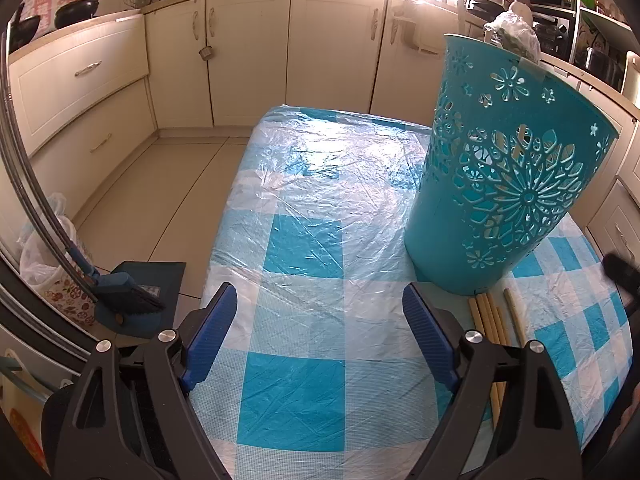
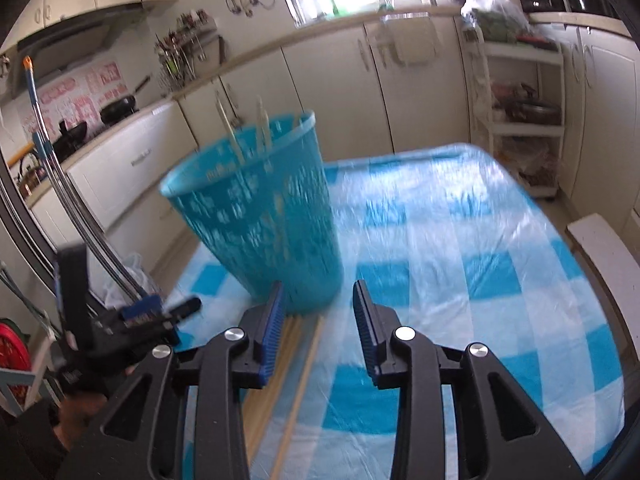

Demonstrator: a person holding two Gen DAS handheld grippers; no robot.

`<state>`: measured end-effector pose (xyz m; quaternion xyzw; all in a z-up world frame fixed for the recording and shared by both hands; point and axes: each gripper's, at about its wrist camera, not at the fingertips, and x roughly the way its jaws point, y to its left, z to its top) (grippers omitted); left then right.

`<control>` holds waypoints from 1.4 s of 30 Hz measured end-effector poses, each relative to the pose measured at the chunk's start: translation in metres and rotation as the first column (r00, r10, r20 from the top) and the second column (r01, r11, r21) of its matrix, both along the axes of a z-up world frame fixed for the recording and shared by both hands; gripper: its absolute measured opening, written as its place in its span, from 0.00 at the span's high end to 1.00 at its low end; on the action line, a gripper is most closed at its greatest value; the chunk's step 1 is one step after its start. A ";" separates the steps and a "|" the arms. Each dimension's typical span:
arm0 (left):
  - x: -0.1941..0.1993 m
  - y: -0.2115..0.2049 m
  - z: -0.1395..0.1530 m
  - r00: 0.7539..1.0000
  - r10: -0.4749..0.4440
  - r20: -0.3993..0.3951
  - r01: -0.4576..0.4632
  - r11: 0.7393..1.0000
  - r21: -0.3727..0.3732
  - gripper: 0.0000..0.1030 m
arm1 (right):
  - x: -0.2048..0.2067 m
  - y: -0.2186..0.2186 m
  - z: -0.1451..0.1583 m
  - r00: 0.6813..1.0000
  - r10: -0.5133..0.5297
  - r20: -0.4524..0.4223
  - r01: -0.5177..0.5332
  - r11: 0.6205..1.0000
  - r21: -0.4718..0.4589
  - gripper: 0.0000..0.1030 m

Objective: Organize utensils
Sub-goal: 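Bring the open right gripper back down beside the loose chopsticks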

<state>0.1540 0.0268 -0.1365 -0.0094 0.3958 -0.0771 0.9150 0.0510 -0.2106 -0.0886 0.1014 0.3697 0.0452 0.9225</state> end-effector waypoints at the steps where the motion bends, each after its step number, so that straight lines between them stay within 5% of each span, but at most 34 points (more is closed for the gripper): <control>1: 0.000 0.000 0.000 1.000 0.000 0.000 0.000 1.000 0.001 0.21 | 0.001 0.003 -0.006 1.000 0.007 -0.021 -0.007 1.000 -0.010 0.66; 16: 0.000 -0.003 -0.002 1.000 -0.006 -0.001 0.006 1.000 0.009 0.19 | 0.001 0.032 -0.053 0.980 0.093 -0.173 -0.117 0.984 -0.133 0.69; 24: 0.000 -0.004 -0.003 1.000 -0.006 -0.002 0.006 1.000 0.011 0.19 | -0.004 0.028 -0.056 0.982 0.080 -0.170 -0.109 0.980 -0.168 0.88; 42: -0.002 -0.007 -0.004 1.000 -0.020 -0.002 0.020 1.000 0.021 0.18 | 0.004 0.005 -0.054 0.985 0.035 -0.168 -0.057 0.990 -0.130 0.88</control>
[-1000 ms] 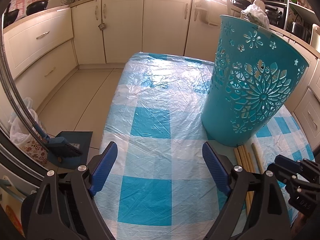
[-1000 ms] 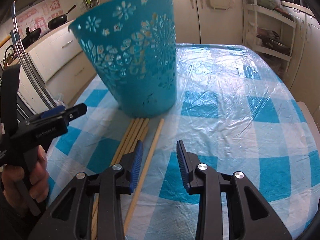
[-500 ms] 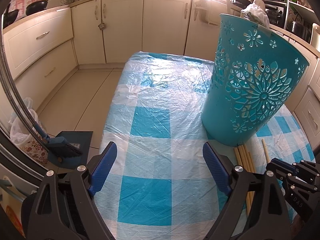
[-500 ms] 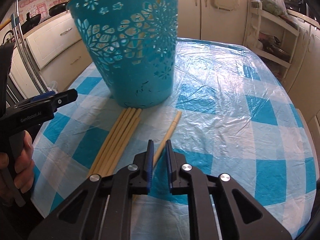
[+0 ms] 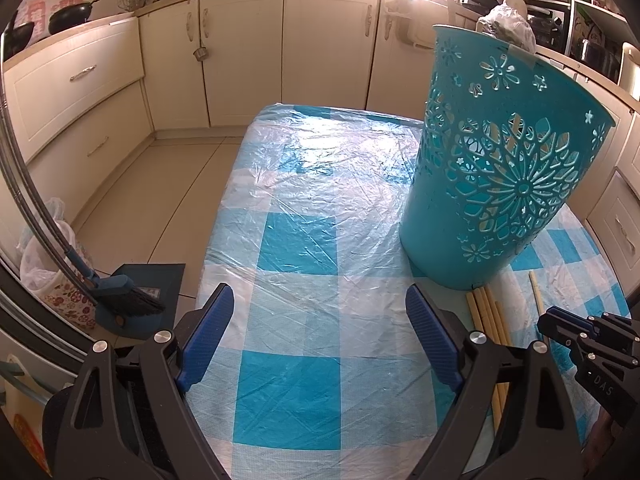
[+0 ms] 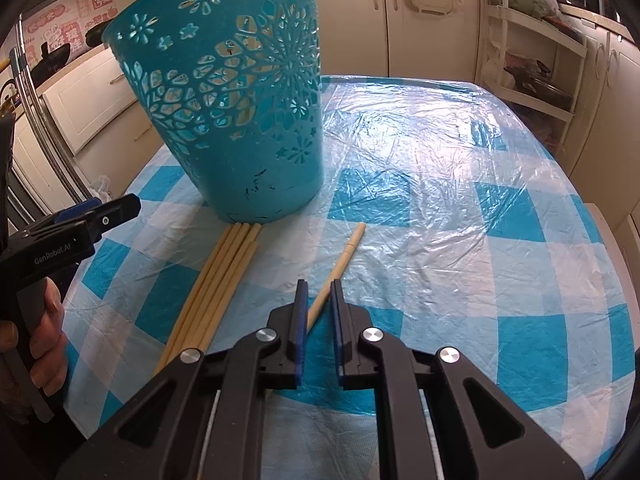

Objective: Organize utensils
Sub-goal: 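Bring the open right gripper back down beside the loose chopsticks, then lower the left gripper onto a loose chopstick and close on it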

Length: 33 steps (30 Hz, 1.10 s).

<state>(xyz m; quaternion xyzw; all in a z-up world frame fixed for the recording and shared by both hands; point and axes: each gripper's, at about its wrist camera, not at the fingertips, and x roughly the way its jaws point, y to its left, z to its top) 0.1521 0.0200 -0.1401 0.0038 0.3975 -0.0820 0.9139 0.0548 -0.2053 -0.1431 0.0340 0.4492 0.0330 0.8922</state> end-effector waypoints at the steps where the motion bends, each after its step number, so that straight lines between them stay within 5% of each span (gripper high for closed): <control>1: 0.000 0.000 0.000 1.000 -0.002 0.000 0.002 1.000 0.002 0.18 | 0.001 -0.001 0.000 1.000 -0.001 0.000 0.001 1.000 0.003 0.88; 9: -0.007 -0.011 -0.002 0.996 -0.069 -0.064 0.066 0.997 -0.046 0.18 | 0.002 -0.003 -0.001 1.000 -0.004 0.002 0.004 1.000 0.024 0.88; 21: -0.022 -0.059 -0.010 0.978 -0.156 -0.136 0.160 0.987 0.016 0.18 | 0.003 -0.017 -0.002 1.000 0.002 0.005 -0.002 0.998 0.064 0.87; 27: -0.020 -0.075 -0.016 0.976 -0.148 -0.163 0.168 0.979 0.118 0.18 | 0.002 -0.016 -0.002 1.000 0.009 0.006 -0.010 0.998 0.069 0.86; 33: -0.017 -0.069 -0.016 0.976 -0.123 -0.180 0.143 0.984 0.104 0.18 | 0.002 -0.015 -0.002 1.000 0.015 0.006 -0.016 0.997 0.073 0.83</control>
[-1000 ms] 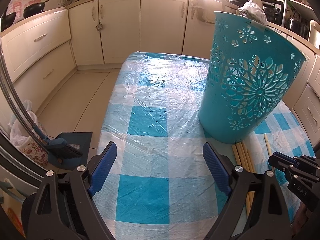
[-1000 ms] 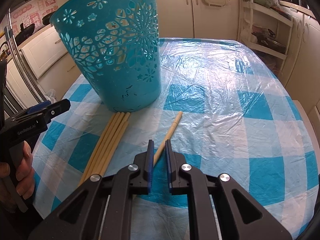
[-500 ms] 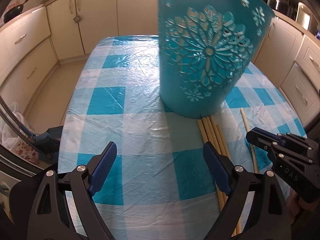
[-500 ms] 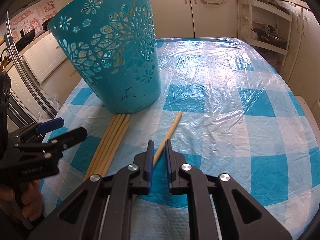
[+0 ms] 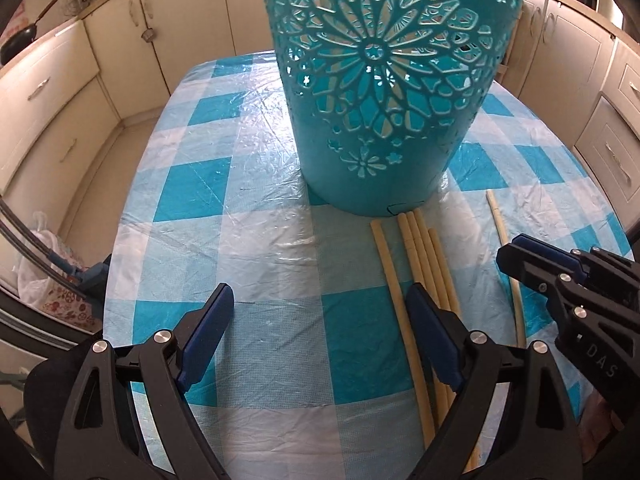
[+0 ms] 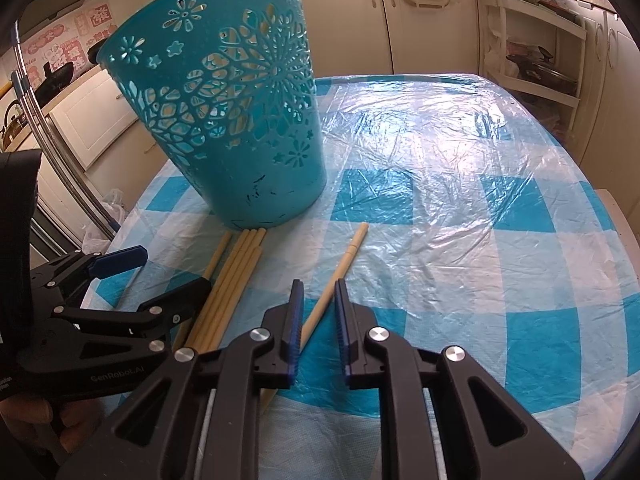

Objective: Organize utensils
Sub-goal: 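Lower the left gripper onto a loose chopstick and close on it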

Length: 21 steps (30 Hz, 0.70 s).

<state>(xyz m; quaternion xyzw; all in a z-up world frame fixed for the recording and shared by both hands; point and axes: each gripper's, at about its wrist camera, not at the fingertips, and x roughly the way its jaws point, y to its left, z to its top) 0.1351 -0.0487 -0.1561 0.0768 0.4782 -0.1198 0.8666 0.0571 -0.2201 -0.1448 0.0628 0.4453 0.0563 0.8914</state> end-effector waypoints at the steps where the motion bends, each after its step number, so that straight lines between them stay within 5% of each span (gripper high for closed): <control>1: 0.000 0.000 0.000 1.000 0.002 0.001 -0.002 1.000 0.004 0.18 | 0.000 0.000 0.000 1.000 0.002 0.000 -0.002 1.000 0.000 0.83; 8: 0.001 -0.002 0.001 1.000 -0.005 0.010 0.005 1.000 0.009 0.24 | 0.000 -0.001 0.000 1.000 0.003 -0.001 -0.003 1.000 0.005 0.82; 18: -0.002 -0.018 0.006 0.995 -0.099 0.002 0.099 0.995 -0.019 0.88 | 0.003 -0.006 0.000 1.000 -0.006 -0.005 0.006 1.000 0.017 0.80; 21: -0.004 -0.020 0.007 0.993 -0.114 -0.011 0.113 0.993 -0.021 0.93 | 0.008 -0.011 0.002 1.000 -0.023 -0.004 0.023 1.000 0.008 0.75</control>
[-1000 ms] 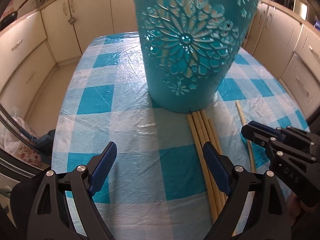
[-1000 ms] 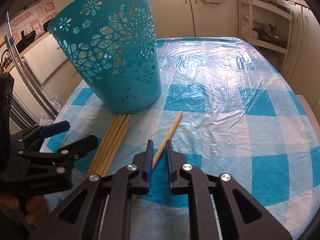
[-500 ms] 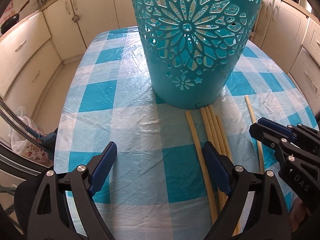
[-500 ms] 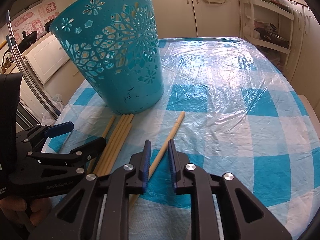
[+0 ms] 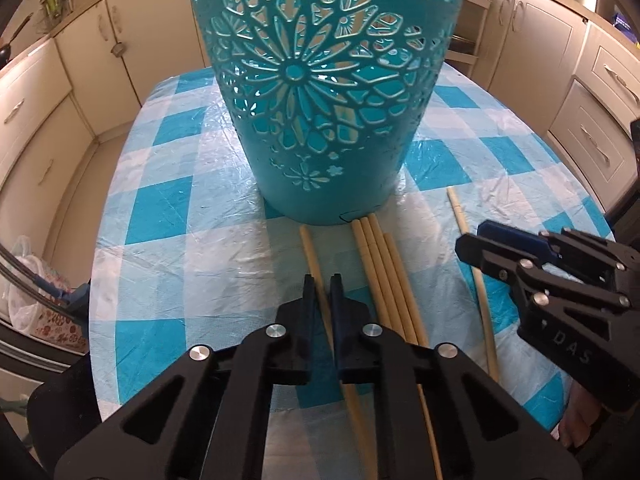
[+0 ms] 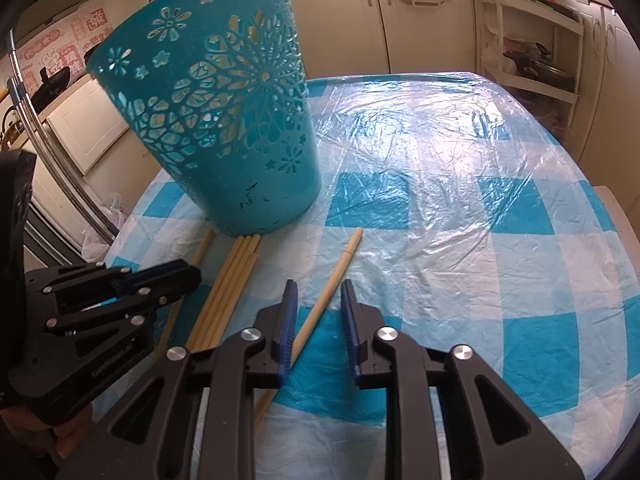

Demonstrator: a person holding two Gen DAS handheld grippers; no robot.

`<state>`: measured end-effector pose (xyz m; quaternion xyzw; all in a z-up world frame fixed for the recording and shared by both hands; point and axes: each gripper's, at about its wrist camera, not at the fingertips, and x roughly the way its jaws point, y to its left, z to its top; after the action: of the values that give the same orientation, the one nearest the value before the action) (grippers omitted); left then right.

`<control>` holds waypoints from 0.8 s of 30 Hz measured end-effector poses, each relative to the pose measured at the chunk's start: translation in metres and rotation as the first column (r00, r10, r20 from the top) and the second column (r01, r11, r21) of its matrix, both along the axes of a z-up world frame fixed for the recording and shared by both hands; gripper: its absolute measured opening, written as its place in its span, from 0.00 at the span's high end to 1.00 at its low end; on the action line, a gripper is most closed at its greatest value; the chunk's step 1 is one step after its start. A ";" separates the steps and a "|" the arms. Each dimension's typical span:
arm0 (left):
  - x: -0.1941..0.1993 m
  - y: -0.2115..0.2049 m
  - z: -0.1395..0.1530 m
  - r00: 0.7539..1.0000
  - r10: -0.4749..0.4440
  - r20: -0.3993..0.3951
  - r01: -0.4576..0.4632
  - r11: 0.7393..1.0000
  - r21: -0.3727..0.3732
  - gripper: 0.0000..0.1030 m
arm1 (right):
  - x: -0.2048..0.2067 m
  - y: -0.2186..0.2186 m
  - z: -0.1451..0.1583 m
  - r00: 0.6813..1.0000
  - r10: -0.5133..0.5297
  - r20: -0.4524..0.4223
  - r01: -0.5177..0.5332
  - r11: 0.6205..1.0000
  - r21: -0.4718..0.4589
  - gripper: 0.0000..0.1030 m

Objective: Organize utensils
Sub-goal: 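Lower the left gripper onto a loose chopstick and close on it, then lift the chopstick with the left gripper and drop it into the basket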

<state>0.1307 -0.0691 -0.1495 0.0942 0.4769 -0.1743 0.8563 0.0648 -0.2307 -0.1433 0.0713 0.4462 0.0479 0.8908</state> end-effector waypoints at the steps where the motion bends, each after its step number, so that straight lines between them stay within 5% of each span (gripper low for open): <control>1: 0.002 0.001 0.000 1.000 0.000 -0.004 0.000 1.000 0.002 0.93 | 0.002 -0.002 0.000 1.000 -0.006 -0.004 0.006 1.000 0.000 0.75; 5: 0.007 -0.003 0.000 0.999 0.028 -0.027 -0.027 0.999 0.017 0.90 | 0.007 0.000 0.000 1.000 -0.001 -0.010 0.001 1.000 -0.026 0.75; 8: 0.015 -0.005 0.000 0.999 0.035 -0.019 -0.035 0.999 0.032 0.89 | 0.005 0.010 -0.001 0.999 0.048 -0.012 -0.049 0.997 -0.066 0.90; 12: 0.018 -0.001 0.001 0.998 0.036 -0.041 -0.036 0.999 0.000 0.95 | 0.000 0.022 -0.002 0.996 0.093 -0.008 -0.094 0.990 -0.101 0.91; 18: 0.015 0.031 0.008 0.994 0.057 -0.098 -0.070 0.989 -0.131 0.95 | 0.000 0.016 -0.002 0.996 0.085 -0.006 -0.086 0.994 -0.063 0.91; 24: 0.000 0.058 0.045 0.997 0.062 -0.046 -0.073 0.959 -0.273 0.95 | 0.000 0.016 -0.003 0.996 0.086 -0.004 -0.086 0.994 -0.069 0.91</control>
<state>0.1308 -0.0113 -0.1042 -0.0451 0.4668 -0.2111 0.8576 0.0651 -0.2151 -0.1459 0.0212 0.4507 0.0707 0.8896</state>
